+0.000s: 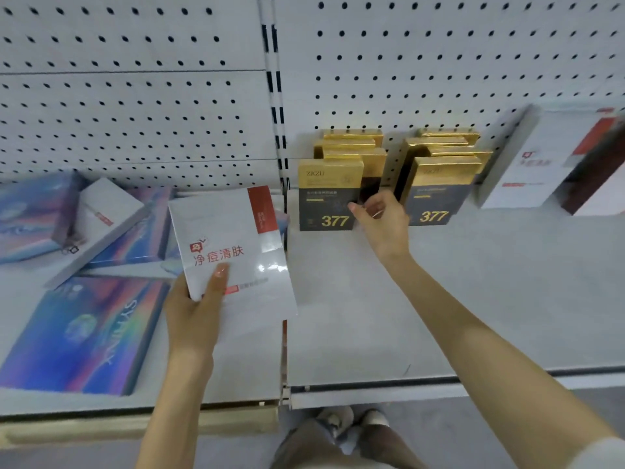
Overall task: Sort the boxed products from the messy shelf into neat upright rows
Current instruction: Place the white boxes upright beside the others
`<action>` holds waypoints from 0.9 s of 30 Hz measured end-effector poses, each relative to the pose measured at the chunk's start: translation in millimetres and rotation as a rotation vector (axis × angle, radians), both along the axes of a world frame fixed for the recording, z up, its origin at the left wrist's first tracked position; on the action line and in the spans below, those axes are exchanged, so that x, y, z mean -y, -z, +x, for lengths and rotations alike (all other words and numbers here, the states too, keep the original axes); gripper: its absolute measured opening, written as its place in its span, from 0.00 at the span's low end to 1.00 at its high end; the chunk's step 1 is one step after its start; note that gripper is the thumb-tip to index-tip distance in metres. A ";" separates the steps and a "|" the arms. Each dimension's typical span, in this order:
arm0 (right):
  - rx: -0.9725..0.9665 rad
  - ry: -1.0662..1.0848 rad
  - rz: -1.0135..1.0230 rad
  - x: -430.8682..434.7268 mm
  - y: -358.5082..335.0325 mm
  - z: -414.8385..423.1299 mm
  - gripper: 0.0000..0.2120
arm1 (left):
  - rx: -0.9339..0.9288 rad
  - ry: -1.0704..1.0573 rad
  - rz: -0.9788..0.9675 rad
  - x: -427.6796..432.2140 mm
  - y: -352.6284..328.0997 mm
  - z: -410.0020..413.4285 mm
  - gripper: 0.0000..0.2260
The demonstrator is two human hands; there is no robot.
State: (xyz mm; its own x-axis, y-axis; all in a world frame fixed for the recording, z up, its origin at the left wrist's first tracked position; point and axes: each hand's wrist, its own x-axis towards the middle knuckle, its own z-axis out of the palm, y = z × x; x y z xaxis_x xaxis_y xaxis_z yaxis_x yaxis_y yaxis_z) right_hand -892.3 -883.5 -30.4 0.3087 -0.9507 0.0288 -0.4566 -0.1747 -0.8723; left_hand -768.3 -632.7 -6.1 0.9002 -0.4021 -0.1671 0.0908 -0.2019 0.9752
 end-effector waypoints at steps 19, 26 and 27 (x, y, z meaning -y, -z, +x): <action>0.378 -0.161 0.361 45.9 -30.0 -255.2 0.09 | 0.198 0.558 0.026 220.6 -11.2 -198.9 0.06; 0.293 -0.084 0.174 142.8 -12.5 -289.3 0.11 | 0.239 0.523 0.103 313.8 -3.8 -262.3 0.18; 0.271 -0.073 0.159 151.6 -8.9 -289.6 0.12 | 0.251 0.511 0.112 322.2 -3.4 -269.1 0.21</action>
